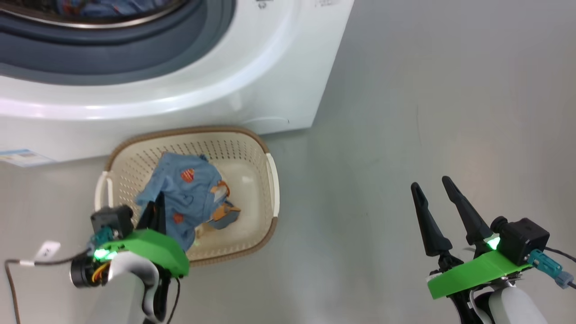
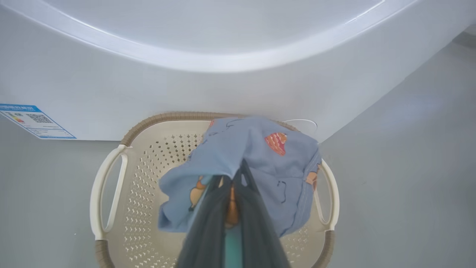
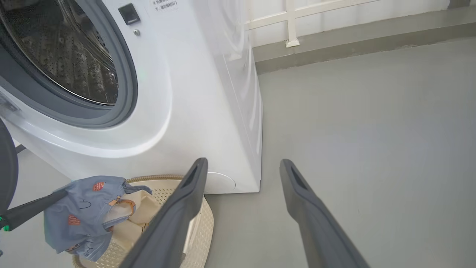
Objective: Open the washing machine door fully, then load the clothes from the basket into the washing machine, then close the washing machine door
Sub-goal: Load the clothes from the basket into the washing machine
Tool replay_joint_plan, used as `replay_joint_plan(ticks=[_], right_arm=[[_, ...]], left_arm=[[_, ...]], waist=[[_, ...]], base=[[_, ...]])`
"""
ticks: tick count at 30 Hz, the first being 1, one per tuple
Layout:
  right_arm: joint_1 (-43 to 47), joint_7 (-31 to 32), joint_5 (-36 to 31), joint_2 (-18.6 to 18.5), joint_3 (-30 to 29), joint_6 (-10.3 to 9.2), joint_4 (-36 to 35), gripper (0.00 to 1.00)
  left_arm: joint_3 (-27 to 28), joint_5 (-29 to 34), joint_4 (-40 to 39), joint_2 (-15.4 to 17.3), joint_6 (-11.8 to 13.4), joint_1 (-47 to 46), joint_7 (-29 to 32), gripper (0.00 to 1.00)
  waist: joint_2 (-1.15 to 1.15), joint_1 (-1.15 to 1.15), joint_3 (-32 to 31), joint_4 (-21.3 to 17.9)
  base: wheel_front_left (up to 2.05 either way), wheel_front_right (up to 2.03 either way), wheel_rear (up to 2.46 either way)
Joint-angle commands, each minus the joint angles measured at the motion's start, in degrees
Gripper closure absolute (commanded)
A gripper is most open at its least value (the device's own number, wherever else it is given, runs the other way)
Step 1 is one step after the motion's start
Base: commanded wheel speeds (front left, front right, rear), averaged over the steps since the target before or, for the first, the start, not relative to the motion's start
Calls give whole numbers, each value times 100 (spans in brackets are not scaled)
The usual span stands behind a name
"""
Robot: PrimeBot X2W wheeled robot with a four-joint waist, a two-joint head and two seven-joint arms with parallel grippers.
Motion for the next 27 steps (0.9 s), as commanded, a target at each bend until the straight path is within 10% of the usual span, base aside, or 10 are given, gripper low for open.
replay_joint_plan(ticks=[1, 27], right_arm=[[132, -27, -30, -49, 109, 9, -109, 0], [1197, -27, -168, -109, -5, 9, 20, 0]], left_arm=[[172, 69, -195, 91, -12, 179, -42, 100], [325, 96, -2735, 84, 176, 2592, -42, 100]], waist=[[0, 0, -338, 132], [0, 0, -2223, 393]], base=[[0, 0, 0], [0, 0, 0]])
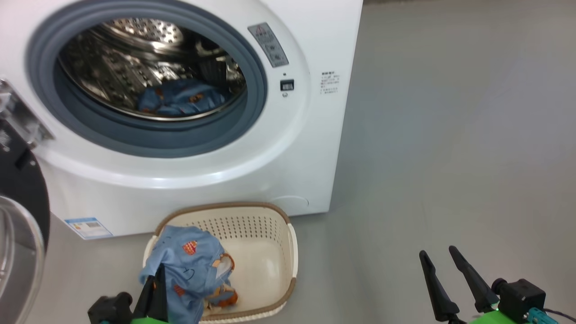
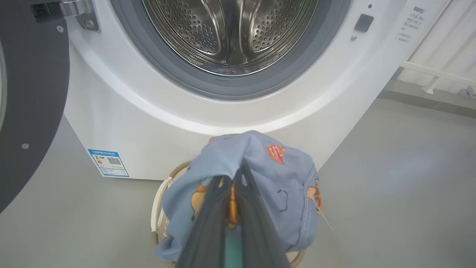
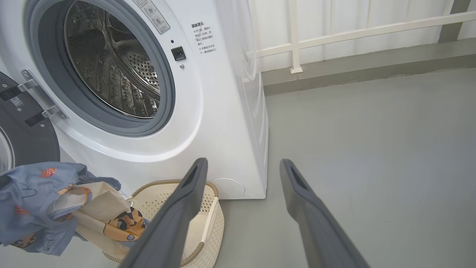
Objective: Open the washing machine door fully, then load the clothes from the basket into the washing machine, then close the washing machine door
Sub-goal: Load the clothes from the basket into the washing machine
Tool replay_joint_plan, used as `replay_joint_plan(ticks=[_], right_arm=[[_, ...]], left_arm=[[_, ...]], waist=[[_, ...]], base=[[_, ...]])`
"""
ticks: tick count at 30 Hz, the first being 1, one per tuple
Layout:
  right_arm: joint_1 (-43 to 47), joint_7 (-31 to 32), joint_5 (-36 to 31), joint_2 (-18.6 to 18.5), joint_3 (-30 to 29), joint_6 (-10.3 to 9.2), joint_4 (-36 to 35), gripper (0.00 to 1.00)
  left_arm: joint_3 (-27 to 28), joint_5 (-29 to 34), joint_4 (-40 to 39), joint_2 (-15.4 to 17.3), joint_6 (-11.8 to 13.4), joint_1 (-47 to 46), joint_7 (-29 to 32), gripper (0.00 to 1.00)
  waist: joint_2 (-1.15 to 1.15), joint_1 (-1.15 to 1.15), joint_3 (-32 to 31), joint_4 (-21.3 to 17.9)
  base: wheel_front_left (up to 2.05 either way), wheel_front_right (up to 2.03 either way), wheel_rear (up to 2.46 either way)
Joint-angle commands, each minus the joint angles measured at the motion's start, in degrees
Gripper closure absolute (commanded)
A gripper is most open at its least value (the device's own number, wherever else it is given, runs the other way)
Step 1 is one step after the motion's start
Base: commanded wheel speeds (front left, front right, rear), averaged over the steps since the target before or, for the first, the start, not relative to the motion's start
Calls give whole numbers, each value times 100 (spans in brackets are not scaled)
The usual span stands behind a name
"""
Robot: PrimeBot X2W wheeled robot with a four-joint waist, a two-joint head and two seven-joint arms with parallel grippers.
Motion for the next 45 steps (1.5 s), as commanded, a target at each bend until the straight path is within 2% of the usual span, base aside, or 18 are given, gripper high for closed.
replay_joint_plan(ticks=[1, 13, 31, 45], right_arm=[[3, -27, -67, -81, 100, 9, -117, 0], [151, -27, -113, -31, 88, 9, -135, 0], [179, -27, -133, 29, 77, 9, -156, 0], [118, -27, -109, 89, 211, 9, -140, 0]], left_arm=[[174, 22, -253, 70, 35, 4, -38, 100], [266, 118, -1131, 70, 156, 470, -38, 100], [293, 161, -1572, 70, 223, 704, -38, 100], [321, 269, -1648, 70, 27, 235, -38, 100]], waist=[[0, 0, -278, 103], [0, 0, -478, 128], [0, 0, -644, 182], [0, 0, -447, 69]], base=[[0, 0, 0], [0, 0, 0], [0, 0, 0], [0, 0, 0]])
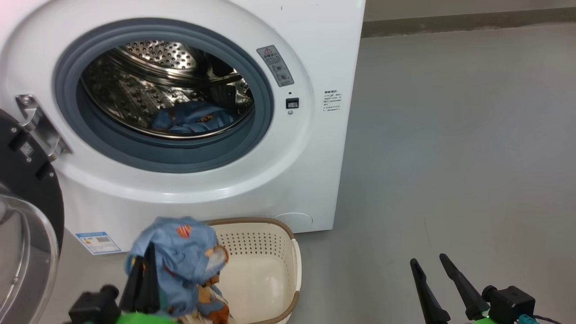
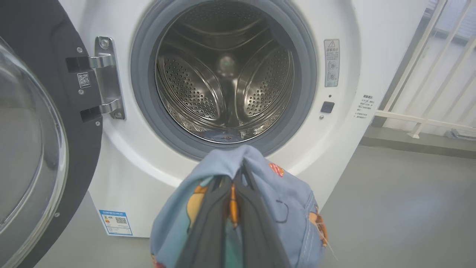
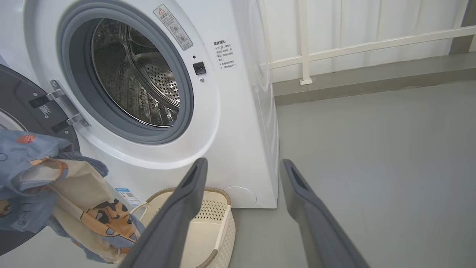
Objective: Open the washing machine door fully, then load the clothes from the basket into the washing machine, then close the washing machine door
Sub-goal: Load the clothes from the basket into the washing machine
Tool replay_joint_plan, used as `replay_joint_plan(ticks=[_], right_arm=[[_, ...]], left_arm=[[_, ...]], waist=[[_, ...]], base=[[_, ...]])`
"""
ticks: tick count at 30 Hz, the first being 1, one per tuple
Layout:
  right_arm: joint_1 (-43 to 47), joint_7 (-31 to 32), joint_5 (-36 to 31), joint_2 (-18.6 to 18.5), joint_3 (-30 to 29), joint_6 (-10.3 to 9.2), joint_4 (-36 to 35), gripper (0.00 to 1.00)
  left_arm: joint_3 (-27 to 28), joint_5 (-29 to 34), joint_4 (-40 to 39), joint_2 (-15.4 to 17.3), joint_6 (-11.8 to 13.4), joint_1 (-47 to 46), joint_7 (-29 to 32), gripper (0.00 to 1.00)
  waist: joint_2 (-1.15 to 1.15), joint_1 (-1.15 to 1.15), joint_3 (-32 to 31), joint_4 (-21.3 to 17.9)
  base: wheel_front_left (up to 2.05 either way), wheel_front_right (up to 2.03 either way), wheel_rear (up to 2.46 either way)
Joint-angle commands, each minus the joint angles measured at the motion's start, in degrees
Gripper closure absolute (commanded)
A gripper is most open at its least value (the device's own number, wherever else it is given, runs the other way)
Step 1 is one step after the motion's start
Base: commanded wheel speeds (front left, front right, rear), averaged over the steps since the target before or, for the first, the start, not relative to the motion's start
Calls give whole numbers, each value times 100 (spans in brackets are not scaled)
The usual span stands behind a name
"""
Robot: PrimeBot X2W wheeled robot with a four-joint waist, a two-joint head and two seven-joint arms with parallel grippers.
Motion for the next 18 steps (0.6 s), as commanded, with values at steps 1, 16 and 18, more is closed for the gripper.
replay_joint_plan(ticks=[1, 16, 18], right_arm=[[-46, -28, -47, -25, 137, 9, -124, 0], [-239, -28, 11, 122, 267, 9, -83, 0], [-284, -28, 15, 125, 287, 9, -77, 0]], left_arm=[[217, 78, -121, 53, -30, -353, -38, 100], [604, 393, 820, 153, -220, -2239, -38, 100], [667, 436, 996, 179, -215, -2538, -38, 100]], waist=[[0, 0, 25, -37], [0, 0, 406, -469], [0, 0, 486, -548]], base=[[0, 0, 0], [0, 0, 0], [0, 0, 0]])
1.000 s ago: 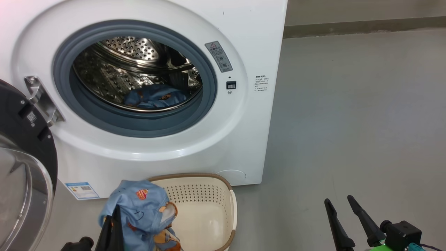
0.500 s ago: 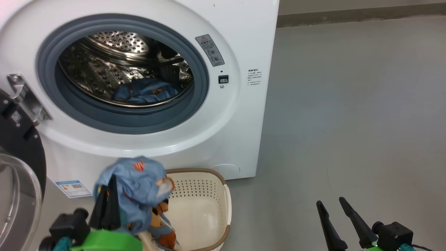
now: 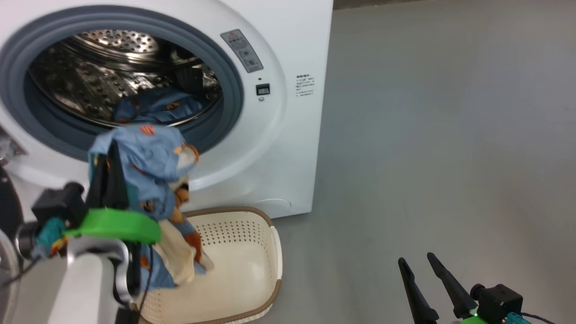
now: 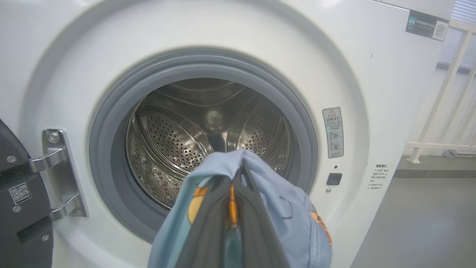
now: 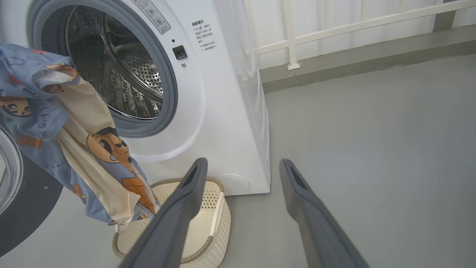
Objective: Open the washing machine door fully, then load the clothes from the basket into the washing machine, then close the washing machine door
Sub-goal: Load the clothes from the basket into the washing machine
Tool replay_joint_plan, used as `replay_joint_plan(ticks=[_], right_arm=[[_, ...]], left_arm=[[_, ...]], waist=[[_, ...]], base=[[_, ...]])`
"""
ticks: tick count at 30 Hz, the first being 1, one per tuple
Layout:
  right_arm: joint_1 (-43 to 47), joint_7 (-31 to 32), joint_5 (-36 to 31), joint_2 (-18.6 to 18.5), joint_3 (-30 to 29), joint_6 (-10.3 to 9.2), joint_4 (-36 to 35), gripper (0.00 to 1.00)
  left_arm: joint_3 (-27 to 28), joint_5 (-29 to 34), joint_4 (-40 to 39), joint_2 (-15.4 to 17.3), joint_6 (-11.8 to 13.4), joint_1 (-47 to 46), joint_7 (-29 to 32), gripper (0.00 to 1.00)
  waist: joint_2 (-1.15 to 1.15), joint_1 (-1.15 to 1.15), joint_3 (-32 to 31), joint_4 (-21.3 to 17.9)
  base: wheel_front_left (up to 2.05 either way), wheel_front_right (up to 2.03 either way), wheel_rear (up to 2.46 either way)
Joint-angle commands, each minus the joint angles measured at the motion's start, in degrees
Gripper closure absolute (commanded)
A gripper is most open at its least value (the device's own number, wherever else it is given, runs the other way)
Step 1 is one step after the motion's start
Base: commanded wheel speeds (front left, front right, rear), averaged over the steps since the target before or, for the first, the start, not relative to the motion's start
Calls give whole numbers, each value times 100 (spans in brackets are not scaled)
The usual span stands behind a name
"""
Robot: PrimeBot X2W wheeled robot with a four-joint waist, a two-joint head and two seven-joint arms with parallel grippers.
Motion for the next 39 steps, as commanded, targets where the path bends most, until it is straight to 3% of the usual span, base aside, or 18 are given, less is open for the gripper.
replay_joint_plan(ticks=[1, 19, 28, 39], right_arm=[[-253, -28, 9, -16, 148, 9, -121, 0], [-741, -28, 38, -59, 427, 9, -165, 0], [-920, -28, 54, -70, 466, 9, -213, 0], [-937, -28, 80, -132, 585, 9, -266, 0]], left_arm=[[208, 94, -80, 163, -36, -336, -37, 100], [768, 616, 1340, 405, 144, -2718, -37, 100], [871, 857, 1749, 527, 212, -3220, -37, 100], [1026, 1044, 2154, 987, 267, -4049, -37, 100]], waist=[[0, 0, 147, -140], [0, 0, 1482, -826], [0, 0, 2043, -869], [0, 0, 2573, -940]], base=[[0, 0, 0], [0, 0, 0], [0, 0, 0], [0, 0, 0]])
